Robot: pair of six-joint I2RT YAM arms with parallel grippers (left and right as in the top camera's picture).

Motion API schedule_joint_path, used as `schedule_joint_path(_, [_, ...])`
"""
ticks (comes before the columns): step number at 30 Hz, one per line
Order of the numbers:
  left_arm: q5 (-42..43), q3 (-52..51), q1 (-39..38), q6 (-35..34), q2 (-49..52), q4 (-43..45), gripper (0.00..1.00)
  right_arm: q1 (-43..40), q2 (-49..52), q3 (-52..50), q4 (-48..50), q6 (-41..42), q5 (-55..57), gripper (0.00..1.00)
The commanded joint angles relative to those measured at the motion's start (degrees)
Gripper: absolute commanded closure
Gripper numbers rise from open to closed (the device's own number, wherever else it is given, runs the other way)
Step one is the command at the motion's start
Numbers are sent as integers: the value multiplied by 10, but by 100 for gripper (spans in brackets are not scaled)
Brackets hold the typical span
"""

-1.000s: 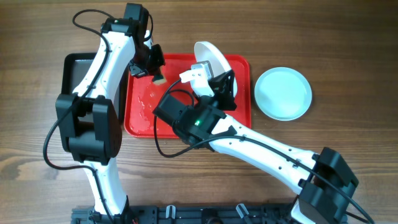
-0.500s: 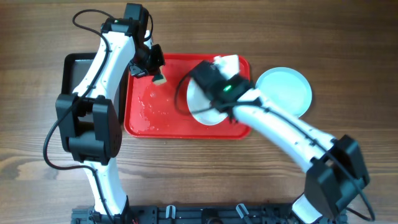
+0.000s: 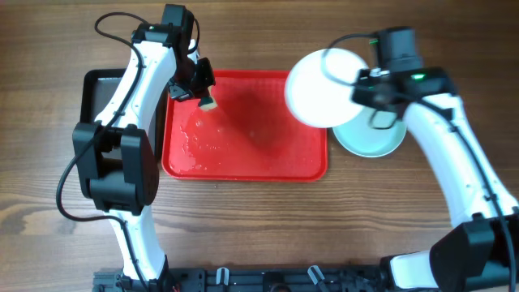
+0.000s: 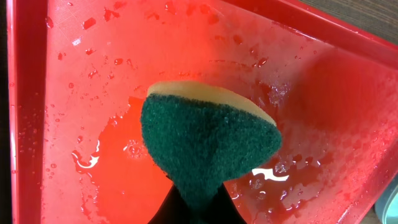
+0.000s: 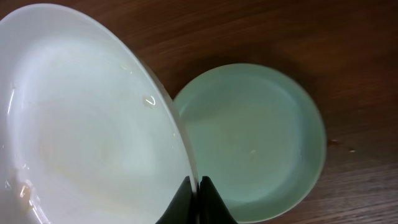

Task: Clean dirty plates on tray and stack at the side
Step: 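Carry the white plate right and stack it on the light-blue plates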

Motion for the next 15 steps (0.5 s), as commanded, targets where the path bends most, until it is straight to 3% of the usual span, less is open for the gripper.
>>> schedule_joint_path(1, [11, -3, -1, -5, 8, 1, 96, -72, -9, -27, 9, -21, -44, 96])
schedule_joint_path(7, [11, -3, -1, -5, 8, 2, 96, -148, -9, -106, 59, -24, -66, 96])
schedule_joint_path(15, [11, -3, -1, -6, 8, 2, 96, -158, -9, -199, 142, -16, -69, 96])
